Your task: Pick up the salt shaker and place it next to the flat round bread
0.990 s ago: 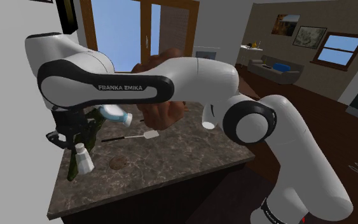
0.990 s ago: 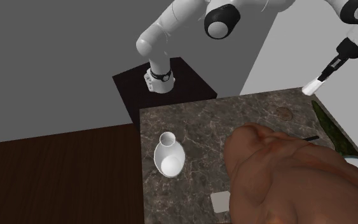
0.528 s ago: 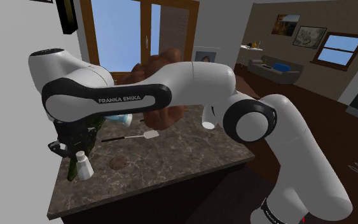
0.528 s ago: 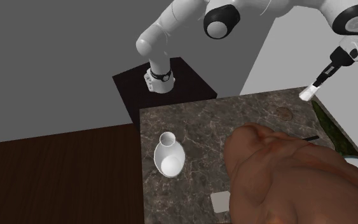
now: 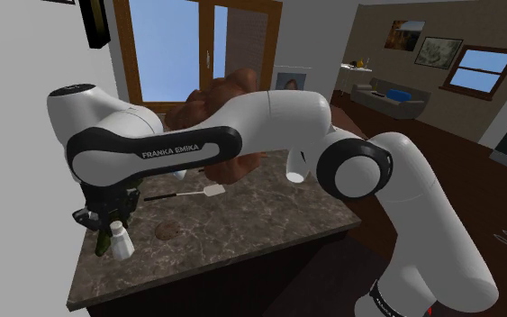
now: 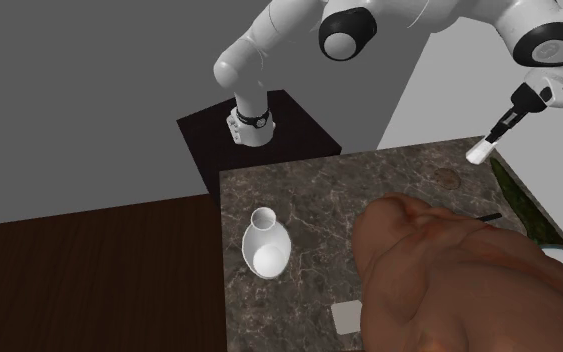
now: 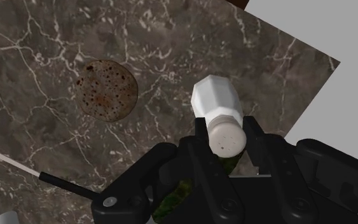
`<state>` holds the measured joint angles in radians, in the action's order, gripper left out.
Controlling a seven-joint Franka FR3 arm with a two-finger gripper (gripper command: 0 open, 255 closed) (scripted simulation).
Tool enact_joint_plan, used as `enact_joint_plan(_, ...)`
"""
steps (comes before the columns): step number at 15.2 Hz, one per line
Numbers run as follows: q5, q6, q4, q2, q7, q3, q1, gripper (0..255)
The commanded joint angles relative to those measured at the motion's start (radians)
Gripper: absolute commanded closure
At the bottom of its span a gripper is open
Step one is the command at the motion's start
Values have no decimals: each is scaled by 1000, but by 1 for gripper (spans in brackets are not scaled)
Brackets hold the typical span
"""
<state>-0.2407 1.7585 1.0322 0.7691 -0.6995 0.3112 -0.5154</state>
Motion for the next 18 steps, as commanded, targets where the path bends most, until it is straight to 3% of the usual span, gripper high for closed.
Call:
enact_joint_plan(1,0,1,1,0,0,0,0,255)
enact_joint_plan(3,0,1,1,0,0,0,0,255)
enact_joint_plan(4,0,1,1,0,0,0,0,0)
enact_joint_plan(9,0,1,1,0,0,0,0,0)
enact_joint_plan(13,0,-144,-173,24,14,-2,-28,0)
enact_joint_plan(18,0,-144,-173,24,14,-2,-28,0)
